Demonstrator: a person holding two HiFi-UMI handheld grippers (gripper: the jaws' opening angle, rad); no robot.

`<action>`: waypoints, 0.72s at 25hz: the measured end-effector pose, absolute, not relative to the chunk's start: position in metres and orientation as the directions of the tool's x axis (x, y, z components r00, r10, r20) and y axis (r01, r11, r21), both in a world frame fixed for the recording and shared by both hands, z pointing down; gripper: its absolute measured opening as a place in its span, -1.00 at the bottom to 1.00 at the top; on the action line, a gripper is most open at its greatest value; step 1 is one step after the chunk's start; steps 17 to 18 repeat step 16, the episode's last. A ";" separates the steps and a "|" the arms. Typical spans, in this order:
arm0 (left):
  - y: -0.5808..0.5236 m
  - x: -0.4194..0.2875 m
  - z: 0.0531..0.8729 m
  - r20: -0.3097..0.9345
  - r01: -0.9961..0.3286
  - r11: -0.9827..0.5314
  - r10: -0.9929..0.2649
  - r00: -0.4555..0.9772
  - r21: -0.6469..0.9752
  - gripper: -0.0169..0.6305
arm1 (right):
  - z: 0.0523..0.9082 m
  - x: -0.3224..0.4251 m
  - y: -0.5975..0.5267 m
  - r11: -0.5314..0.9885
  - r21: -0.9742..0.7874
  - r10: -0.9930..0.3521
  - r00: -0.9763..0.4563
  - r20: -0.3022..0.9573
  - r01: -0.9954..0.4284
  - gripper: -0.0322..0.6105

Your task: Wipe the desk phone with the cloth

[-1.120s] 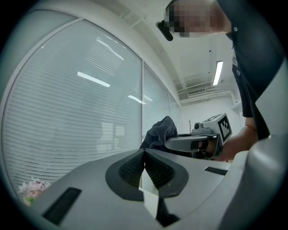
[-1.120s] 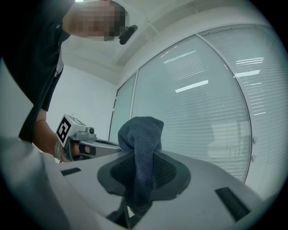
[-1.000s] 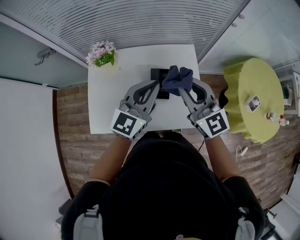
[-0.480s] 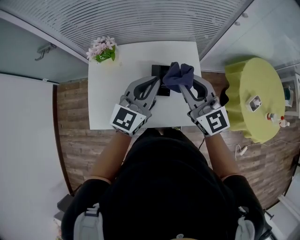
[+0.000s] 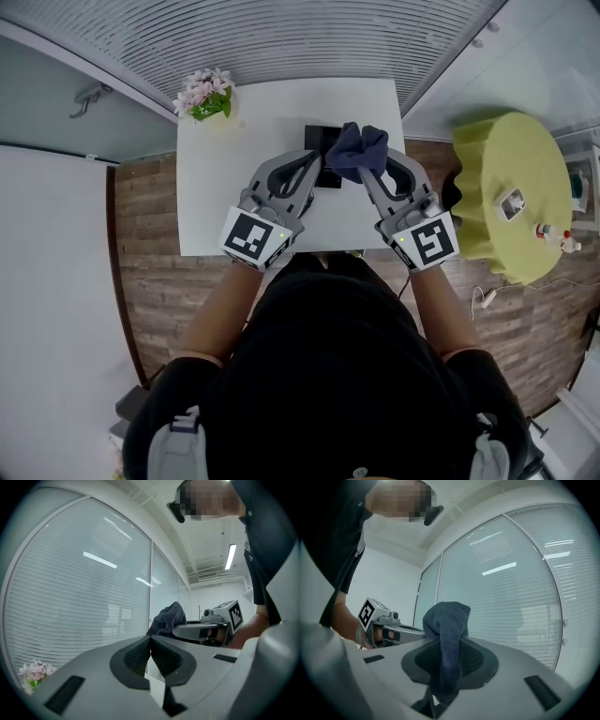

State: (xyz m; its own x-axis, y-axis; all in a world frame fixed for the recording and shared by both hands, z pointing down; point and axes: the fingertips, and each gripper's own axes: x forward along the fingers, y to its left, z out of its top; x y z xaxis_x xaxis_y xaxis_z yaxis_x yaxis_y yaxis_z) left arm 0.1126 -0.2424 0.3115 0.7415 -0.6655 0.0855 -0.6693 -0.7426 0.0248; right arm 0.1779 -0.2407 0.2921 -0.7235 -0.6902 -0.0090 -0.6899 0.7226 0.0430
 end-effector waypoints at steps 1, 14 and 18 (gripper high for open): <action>-0.242 0.113 0.311 0.084 -0.670 -0.742 -0.666 0.741 0.024 -0.91 | 0.292 0.178 -0.240 0.724 0.043 -0.688 -0.725 -0.013 -0.688 -0.62; -0.241 0.115 0.314 0.081 -0.667 -0.745 -0.663 0.744 0.030 -0.91 | 0.294 0.178 -0.239 0.721 0.056 -0.691 -0.722 -0.007 -0.691 -0.62; -0.241 0.116 0.314 0.080 -0.666 -0.745 -0.662 0.745 0.030 -0.91 | 0.294 0.178 -0.239 0.721 0.053 -0.691 -0.723 -0.013 -0.690 -0.62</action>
